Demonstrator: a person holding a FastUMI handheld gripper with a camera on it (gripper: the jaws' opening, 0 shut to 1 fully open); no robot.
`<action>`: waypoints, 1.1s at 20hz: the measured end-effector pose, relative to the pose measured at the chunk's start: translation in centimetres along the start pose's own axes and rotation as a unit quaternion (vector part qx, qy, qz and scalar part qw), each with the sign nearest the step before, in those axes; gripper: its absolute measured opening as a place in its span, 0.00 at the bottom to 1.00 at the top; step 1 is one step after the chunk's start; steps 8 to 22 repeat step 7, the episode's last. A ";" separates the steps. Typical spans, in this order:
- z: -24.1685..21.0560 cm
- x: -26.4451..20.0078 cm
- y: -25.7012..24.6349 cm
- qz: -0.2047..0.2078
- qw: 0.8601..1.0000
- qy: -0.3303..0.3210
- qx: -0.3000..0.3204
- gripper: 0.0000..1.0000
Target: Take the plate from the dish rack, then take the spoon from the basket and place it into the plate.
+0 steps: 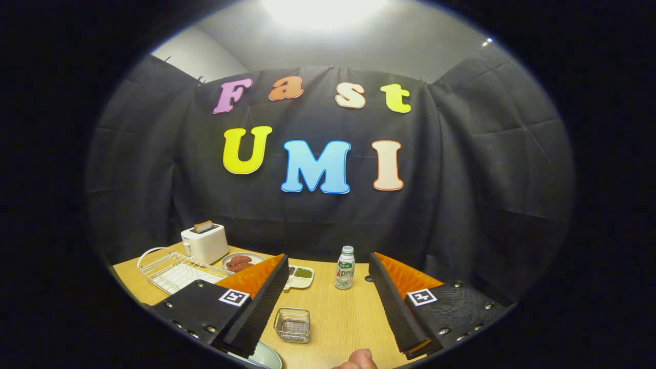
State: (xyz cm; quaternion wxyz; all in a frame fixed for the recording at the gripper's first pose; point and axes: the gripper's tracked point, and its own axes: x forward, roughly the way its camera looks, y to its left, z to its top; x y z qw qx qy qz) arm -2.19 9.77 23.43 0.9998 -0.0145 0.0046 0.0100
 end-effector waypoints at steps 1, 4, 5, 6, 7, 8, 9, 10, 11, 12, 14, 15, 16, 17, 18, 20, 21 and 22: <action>-0.2 0.1 -0.4 0.003 1.000 -0.002 0.013 0.97; -1.0 0.8 -2.0 0.013 0.999 -0.006 0.036 0.97; -1.7 1.2 -2.8 0.012 0.999 -0.003 0.038 0.97; -2.3 1.8 -3.7 0.010 0.999 -0.001 0.038 0.97; -2.9 2.4 -4.6 0.006 0.999 0.000 0.038 0.97; -2.9 2.4 -4.6 0.006 0.999 0.000 0.038 0.97; -2.9 2.4 -4.6 0.006 0.999 0.000 0.038 0.97; -2.9 2.4 -4.6 0.006 0.999 0.000 0.038 0.97; -2.9 2.4 -4.6 0.006 0.999 0.000 0.038 0.97; -2.9 2.4 -4.6 0.006 0.999 0.000 0.038 0.97; -2.9 2.4 -4.6 0.006 0.999 0.000 0.038 0.97; -2.9 2.4 -4.6 0.006 0.999 0.000 0.038 0.97; -2.9 2.4 -4.6 0.006 0.999 0.000 0.038 0.97; -2.9 2.4 -4.6 0.006 0.999 0.000 0.038 0.97; -2.9 2.4 -4.6 0.006 0.999 0.000 0.038 0.97; -2.9 2.4 -4.6 0.006 0.999 0.000 0.038 0.97; -2.9 2.4 -4.6 0.006 0.999 0.000 0.038 0.97; -2.9 2.4 -4.6 0.006 0.999 0.000 0.038 0.97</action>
